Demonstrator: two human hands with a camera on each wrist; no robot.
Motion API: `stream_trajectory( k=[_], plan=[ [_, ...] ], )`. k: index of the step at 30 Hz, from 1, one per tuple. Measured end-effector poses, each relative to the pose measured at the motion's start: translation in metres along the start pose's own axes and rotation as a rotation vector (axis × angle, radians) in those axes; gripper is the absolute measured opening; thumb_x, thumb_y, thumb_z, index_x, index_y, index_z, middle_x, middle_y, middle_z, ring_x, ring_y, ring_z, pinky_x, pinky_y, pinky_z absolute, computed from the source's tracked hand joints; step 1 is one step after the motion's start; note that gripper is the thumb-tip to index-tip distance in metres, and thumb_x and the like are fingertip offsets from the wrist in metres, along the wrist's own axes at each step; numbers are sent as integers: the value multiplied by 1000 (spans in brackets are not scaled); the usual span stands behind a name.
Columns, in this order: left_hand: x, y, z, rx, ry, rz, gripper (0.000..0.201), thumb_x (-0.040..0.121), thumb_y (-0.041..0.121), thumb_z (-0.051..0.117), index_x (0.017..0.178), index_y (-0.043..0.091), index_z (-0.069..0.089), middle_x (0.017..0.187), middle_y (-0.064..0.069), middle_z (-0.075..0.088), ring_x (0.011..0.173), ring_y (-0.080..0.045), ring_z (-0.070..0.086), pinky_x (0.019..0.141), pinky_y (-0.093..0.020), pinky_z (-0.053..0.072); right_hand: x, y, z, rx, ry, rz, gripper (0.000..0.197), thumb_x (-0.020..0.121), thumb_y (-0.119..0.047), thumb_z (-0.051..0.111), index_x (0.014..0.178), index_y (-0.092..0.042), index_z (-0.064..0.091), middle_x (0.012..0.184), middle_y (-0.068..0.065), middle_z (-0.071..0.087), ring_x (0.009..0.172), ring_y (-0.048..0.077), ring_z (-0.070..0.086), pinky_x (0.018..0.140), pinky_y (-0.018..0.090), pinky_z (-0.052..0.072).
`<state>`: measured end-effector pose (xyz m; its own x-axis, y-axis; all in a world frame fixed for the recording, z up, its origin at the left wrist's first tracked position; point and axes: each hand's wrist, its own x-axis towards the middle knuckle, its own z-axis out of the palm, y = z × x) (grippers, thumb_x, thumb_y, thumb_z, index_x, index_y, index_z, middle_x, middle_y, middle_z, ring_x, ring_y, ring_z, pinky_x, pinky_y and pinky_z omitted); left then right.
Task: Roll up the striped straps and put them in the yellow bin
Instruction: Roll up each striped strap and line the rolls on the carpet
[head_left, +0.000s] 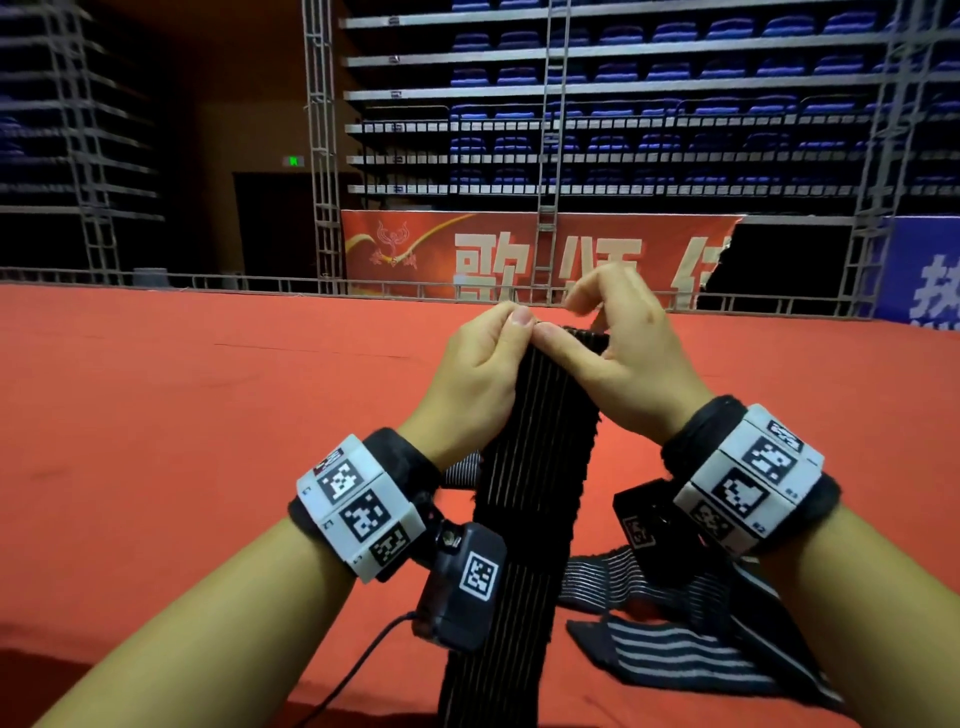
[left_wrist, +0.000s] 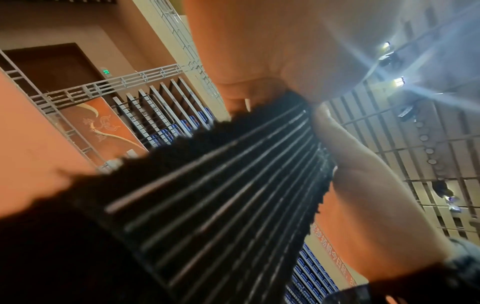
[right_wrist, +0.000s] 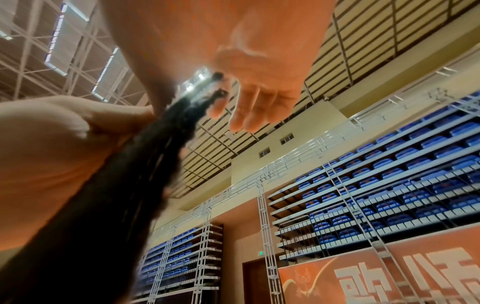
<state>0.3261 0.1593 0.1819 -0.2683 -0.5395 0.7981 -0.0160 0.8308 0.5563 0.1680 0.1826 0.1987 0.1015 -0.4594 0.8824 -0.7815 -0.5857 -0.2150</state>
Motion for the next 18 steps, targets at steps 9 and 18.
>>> stream_trajectory(
  k=[9,18],
  plan=[
    [5,23,-1,-83,-68,-4,20,99,22,48,85,11,58,74,7,57,69,-7,52,64,-25,43,-3,-10,-27,201,-124,18,22,91,-29,54,78,-11,54,65,-8,49,57,4,45,54,23,37],
    [-4,35,-14,-86,-79,13,12,96,8,51,105,6,58,93,-6,64,85,-11,62,78,-30,52,-4,-25,-35,326,-165,57,15,89,-23,49,87,-10,55,75,-5,54,67,9,51,61,31,43]
  ],
)
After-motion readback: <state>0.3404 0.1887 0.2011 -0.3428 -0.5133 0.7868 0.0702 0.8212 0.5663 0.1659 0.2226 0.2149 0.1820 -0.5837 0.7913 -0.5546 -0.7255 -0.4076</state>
